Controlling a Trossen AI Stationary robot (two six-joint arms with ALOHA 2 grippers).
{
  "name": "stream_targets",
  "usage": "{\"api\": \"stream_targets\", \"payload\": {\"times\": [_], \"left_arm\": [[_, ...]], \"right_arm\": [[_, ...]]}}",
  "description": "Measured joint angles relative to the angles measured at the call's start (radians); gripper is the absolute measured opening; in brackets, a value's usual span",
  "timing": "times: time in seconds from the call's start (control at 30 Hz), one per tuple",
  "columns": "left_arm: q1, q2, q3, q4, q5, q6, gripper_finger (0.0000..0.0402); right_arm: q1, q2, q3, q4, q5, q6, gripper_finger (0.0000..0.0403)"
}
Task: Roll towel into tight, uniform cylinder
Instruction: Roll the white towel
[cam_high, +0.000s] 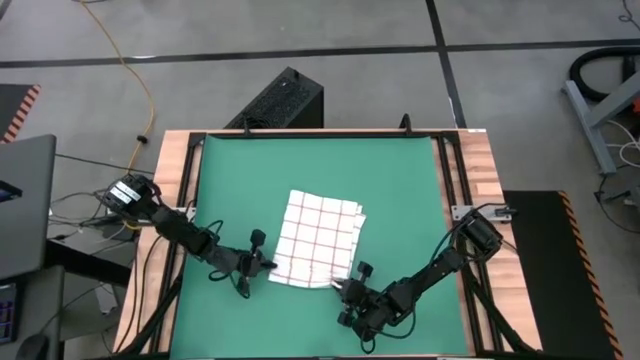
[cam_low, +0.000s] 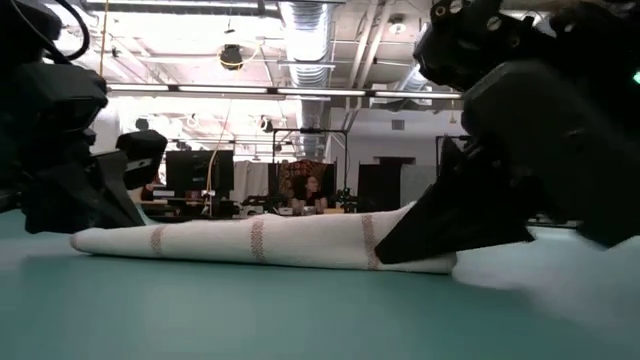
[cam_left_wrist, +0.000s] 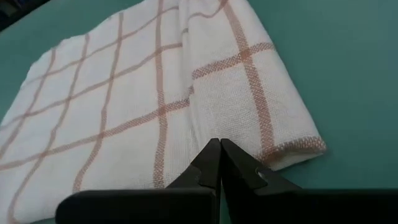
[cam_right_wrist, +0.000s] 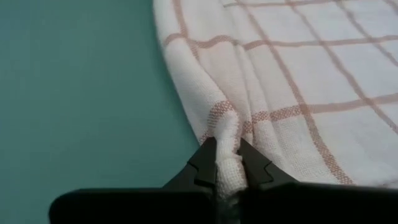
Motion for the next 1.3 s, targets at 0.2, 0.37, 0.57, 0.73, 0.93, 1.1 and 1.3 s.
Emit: {"api": "stream_targets", "payload": {"times": [0.2,0.37,0.57,0.73,0.93,1.1,1.3], "left_arm": [[0.045,0.001,0.0,-0.067,0.092,-0.086,0.0],[0.05,0.0,0.0,-0.076,0.129,-0.132,0.0],[0.05,0.001,0.0,-0.067,0.149,-0.138,0.0],[0.05,0.001,0.0,-0.065,0.166,-0.159,0.0],[0.049,0.001,0.0,-0.058,0.174,-0.161,0.0],[0.049,0.002,0.0,-0.058,0.179,-0.191,0.0],[0.049,0.002,0.0,-0.057,0.231,-0.232,0.0]], "right_arm": [[-0.029,-0.106,-0.003,-0.09,-0.062,0.044,0.004],[-0.053,-0.156,-0.001,-0.14,-0.076,0.139,0.004],[-0.099,-0.159,-0.005,-0.197,-0.155,0.352,0.004],[-0.109,-0.182,-0.008,-0.212,-0.155,0.464,0.004],[-0.119,-0.211,-0.008,-0.249,-0.186,0.522,0.004],[-0.153,-0.212,-0.006,-0.282,-0.225,0.58,0.004],[-0.176,-0.223,-0.007,-0.301,-0.223,0.558,0.004]]}}
